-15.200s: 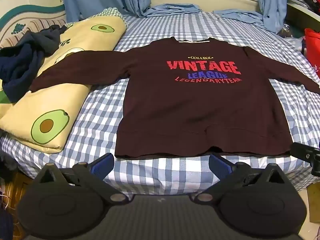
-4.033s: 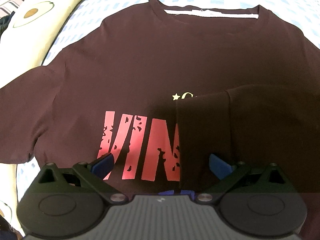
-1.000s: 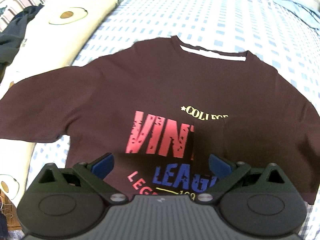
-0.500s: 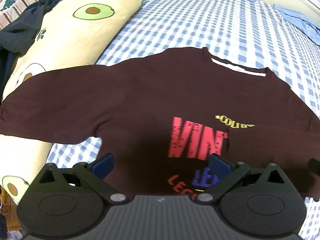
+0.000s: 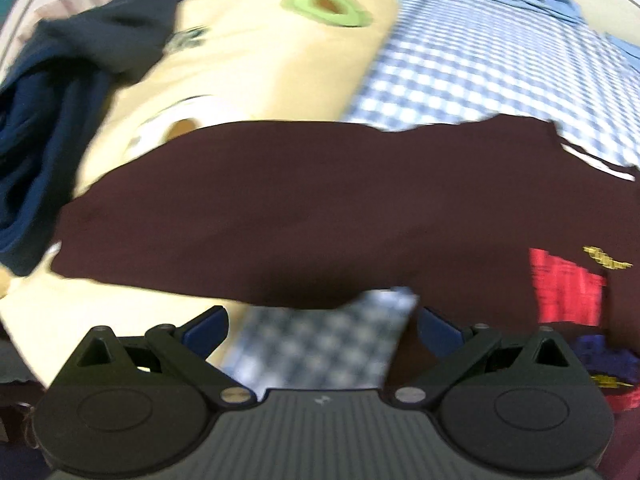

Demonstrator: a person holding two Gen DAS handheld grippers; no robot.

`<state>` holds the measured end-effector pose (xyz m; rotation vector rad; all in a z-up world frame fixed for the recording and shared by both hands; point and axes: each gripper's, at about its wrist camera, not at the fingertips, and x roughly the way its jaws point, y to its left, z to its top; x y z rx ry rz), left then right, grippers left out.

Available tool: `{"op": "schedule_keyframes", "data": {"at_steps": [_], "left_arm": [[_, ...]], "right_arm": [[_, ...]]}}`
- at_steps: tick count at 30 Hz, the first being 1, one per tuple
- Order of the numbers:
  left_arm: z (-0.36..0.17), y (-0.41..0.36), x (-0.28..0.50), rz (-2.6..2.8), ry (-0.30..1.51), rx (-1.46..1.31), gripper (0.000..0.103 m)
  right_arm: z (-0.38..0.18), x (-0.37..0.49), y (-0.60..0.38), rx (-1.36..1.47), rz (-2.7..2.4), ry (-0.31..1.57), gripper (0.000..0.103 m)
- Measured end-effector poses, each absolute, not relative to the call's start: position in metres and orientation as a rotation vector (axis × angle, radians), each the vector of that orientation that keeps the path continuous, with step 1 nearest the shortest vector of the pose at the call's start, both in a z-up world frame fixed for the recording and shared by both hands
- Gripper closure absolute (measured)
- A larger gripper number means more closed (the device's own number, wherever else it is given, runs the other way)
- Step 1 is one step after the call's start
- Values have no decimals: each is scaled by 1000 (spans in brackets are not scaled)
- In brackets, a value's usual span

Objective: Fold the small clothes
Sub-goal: 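Move the left gripper toward the cuff of the other sleeve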

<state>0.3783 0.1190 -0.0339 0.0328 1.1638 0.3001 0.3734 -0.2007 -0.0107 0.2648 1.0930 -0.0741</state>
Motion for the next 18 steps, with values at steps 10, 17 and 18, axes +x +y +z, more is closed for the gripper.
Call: {"op": "schedule_keyframes", "data": {"at_steps": [10,17,18], "left_arm": [[-33,250,336,517,1124,-45,1],[-39,322,308,633,1052,-89,1],[-40,332,304,642,1038,-106,1]], "right_arm": [[-9,375,-129,184,-9,1101,0],[-10,376,-96,142,50,1112,0],[-10,376,-92,134,55,1116,0]]}}
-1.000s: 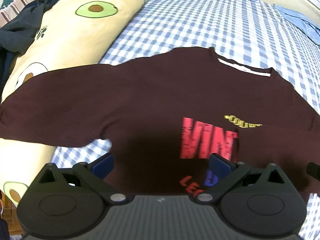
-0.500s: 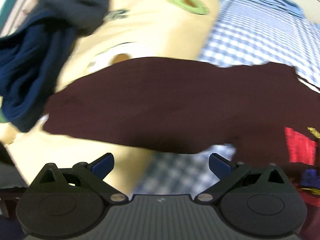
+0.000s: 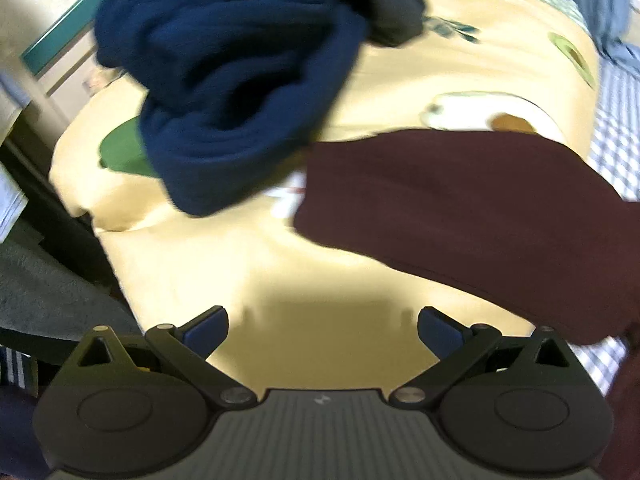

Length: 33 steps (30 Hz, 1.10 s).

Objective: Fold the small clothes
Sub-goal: 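Move the left gripper toward the cuff of the other sleeve, then close the left gripper on the sleeve cuff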

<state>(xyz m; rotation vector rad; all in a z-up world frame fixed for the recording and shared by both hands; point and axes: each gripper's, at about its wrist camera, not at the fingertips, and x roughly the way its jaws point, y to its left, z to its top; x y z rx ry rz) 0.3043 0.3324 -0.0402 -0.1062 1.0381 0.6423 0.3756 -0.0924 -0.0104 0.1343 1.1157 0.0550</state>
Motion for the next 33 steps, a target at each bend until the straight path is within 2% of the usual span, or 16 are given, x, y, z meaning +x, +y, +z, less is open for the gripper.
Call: {"op": "schedule_keyframes", "data": {"at_steps": [6,11,14,16,18,20,21,22,23,26,27,28,33], "left_arm": [[-46,375,291,669,956,-319,1],[-44,380,300,630,871,-403,2],[-47,381,308,618,843,-441,8],[-52,382,316,629,850,-467,22],[-57,383,320,642,849,-500,25],[-58,381,321,640,825,-520,34],[-58,379,322,626,812,-518,46],[-58,376,323,613,801,-510,53],[-58,372,324,620,796,-494,53],[-56,361,326,640,778,-447,63],[-54,358,325,646,763,-432,71],[-52,354,324,654,747,-409,92],[-44,349,327,671,733,-355,94]], "right_arm": [[-13,372,-74,103,86,1130,0],[-14,370,-67,87,91,1128,1],[-13,368,-68,86,84,1127,0],[-13,366,-70,88,79,1126,0],[-13,365,-74,90,69,1126,0],[-13,364,-79,96,58,1125,0],[-13,364,-81,99,53,1124,0],[-13,363,-84,103,47,1123,0],[-14,363,-87,108,38,1125,0],[-16,362,-96,124,16,1129,0],[-17,361,-98,130,9,1129,0],[-18,360,-101,137,1,1130,0],[-26,355,-114,176,-28,1135,0]]}}
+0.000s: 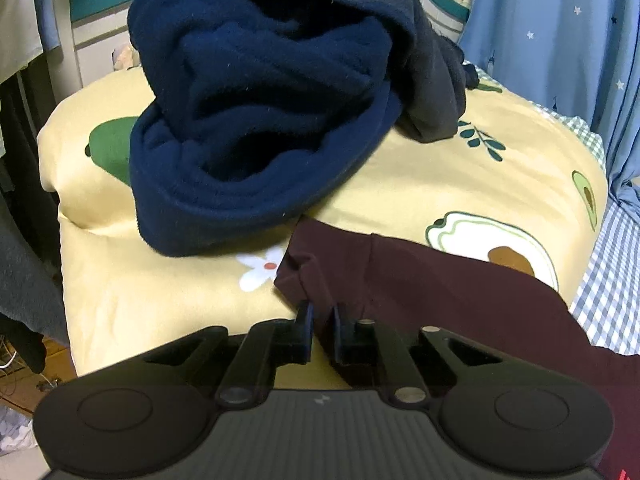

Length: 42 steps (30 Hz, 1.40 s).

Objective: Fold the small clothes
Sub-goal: 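Close the left gripper on the sleeve cuff, then lift the sleeve, lay it across the shirt body, open the left gripper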

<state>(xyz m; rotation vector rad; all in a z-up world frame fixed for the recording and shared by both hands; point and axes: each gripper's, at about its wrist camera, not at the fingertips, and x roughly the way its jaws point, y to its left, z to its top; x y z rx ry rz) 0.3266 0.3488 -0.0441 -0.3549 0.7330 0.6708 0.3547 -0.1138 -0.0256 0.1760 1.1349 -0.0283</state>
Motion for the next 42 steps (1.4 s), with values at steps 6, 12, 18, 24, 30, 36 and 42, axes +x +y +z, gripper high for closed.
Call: {"op": "schedule_keyframes", "data": {"at_steps": [6,12,18,24,30,36,42], "left_arm": [[-29,334,320,651,659,-320,97],[-2,303,313,549,561,-252,97],[32,251,318,366,473,-194,98],[54,177,333,161,419,-151,98],[50,99,352,-5,419,-110,98],[29,19,364,-131,478,-83,98],[-2,-48,358,-236,537,-15,98]], "right_arm": [[-33,350,-125,190,-54,1150,0],[-33,348,-130,194,-49,1147,1],[-30,349,-136,205,-46,1131,0],[-27,346,-156,229,-67,1114,1],[-29,335,-190,245,-121,1109,1],[-38,321,-237,277,-198,1120,1],[-50,309,-289,304,-271,1141,1]]}}
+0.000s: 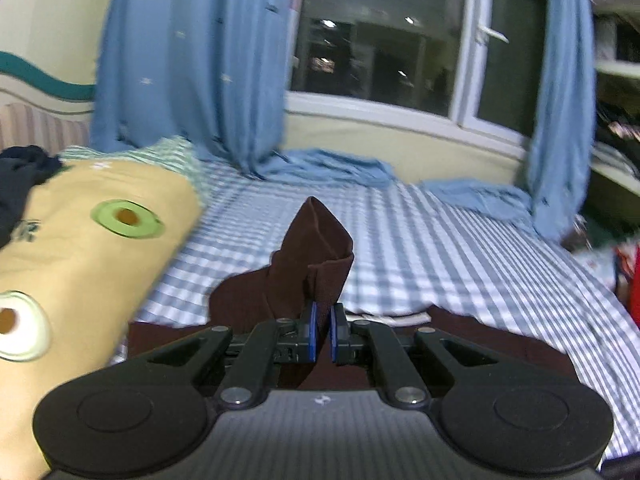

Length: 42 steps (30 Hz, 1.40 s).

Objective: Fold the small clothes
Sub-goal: 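Lift the sleeve, lay it across the shirt body, open the left gripper, then move both grippers back over the sweatshirt toward its hem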

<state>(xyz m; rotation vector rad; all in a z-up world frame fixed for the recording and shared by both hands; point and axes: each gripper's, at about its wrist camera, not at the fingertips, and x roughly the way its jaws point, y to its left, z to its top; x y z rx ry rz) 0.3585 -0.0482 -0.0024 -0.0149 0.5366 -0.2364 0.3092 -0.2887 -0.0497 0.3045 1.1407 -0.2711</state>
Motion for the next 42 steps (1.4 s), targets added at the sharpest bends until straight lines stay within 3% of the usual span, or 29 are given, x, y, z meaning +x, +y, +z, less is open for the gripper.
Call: {"op": "schedule_keyframes", "data": {"at_steps": [14,24,26,27,28,30,42], "left_arm": [[-84,-139,345,-300,722,92,98],[-128,-149,359,-352,941,59,95],[-134,-145,361,-370,993,35,90],[-135,-143,363,-375,1009,24,82],[-136,-139,363,-379,1023,9,66],[-133,-128,362,-371,1029,-17,46],[-108,-10,371,-80,1000,-31,14]], "right_arm": [[-76,301,-372,310,-341,1184,1],[-76,305,-385,344,-312,1121,1],[-72,307,-384,362,-287,1086,1],[-71,308,-383,368,-277,1075,0],[-70,310,-381,372,-268,1066,0],[-72,316,-376,369,-252,1057,1],[-101,361,-296,297,-104,1064,1]]}}
